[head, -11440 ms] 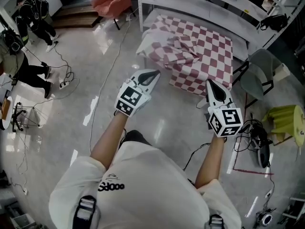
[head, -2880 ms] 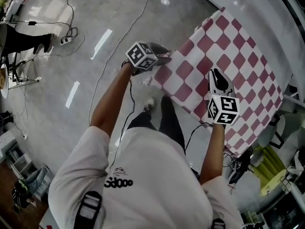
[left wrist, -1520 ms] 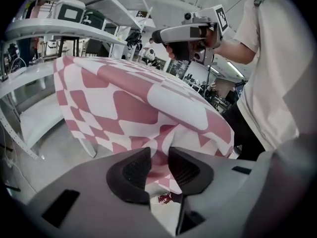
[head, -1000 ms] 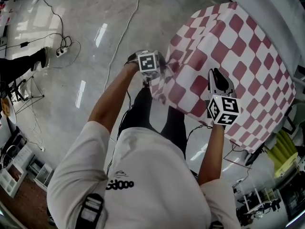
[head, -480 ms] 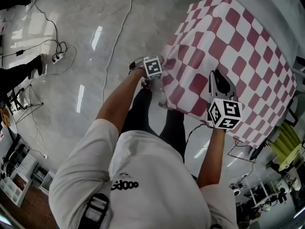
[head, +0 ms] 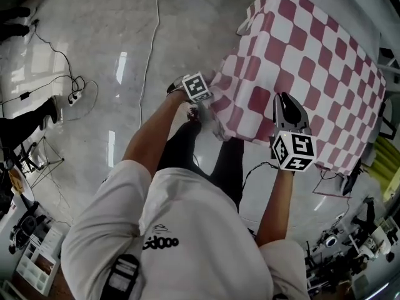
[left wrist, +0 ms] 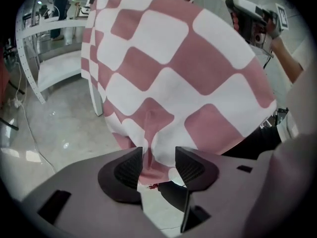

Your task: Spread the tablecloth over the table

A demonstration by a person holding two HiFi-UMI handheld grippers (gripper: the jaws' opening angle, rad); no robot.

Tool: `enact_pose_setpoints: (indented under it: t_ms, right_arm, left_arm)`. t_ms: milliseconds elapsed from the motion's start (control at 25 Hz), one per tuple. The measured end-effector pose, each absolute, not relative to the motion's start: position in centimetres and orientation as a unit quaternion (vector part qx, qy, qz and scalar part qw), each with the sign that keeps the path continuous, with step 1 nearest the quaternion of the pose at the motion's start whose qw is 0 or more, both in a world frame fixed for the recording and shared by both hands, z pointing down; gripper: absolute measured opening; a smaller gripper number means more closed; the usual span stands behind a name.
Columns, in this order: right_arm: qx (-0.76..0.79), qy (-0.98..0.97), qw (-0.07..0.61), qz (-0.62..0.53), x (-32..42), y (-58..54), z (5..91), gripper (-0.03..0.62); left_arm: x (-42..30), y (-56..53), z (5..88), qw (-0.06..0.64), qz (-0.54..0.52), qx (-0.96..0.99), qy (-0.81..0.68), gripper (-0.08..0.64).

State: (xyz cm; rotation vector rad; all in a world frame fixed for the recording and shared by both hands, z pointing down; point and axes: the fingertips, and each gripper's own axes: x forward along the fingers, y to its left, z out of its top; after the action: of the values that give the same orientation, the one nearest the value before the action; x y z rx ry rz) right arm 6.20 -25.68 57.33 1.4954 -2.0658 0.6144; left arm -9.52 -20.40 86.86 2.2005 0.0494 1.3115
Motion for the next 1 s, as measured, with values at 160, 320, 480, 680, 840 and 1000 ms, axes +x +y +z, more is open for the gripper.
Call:
enact_pose_setpoints:
  t_ms: [160, 320, 480, 680, 840, 1000]
  right_arm:
    - [0.562, -0.757, 0.243, 0.231, 6.2, -24.9, 56.1, 0.074]
    - [0.570, -0.761, 0.227, 0.212, 6.6, -25.4, 53.4, 0.074]
    - [0.585, -0.763, 0.206, 0.181, 9.0, -25.7, 49.7, 0.074]
    - [0.597, -0.765, 0.189, 0.150, 12.1, -26.0, 46.5, 0.074]
    - [0.608, -0.764, 0.181, 0.116, 13.6, -27.2, 43.4, 0.061]
    - [0.619, -0.761, 0.179, 0.075, 16.4, -26.4, 39.3, 0.051]
  left_arm:
    - [-11.1, -24.4, 82.8, 0.259, 0.473, 0.842, -0.023, 0.216]
    - [-11.8, -28.6, 77.6, 0.246, 0.431, 0.865, -0.080, 0.216]
    - [-10.4, -31.5, 71.0, 0.201, 0.386, 0.892, -0.125, 0.161]
    - [-7.3, -34.1, 63.1, 0.138, 0.330, 0.918, -0.173, 0.064]
    - [-5.5, -36.3, 57.0, 0.106, 0.265, 0.934, -0.215, 0.037]
    - [-2.6, -36.3, 50.3, 0.060, 0.215, 0.944, -0.244, 0.032]
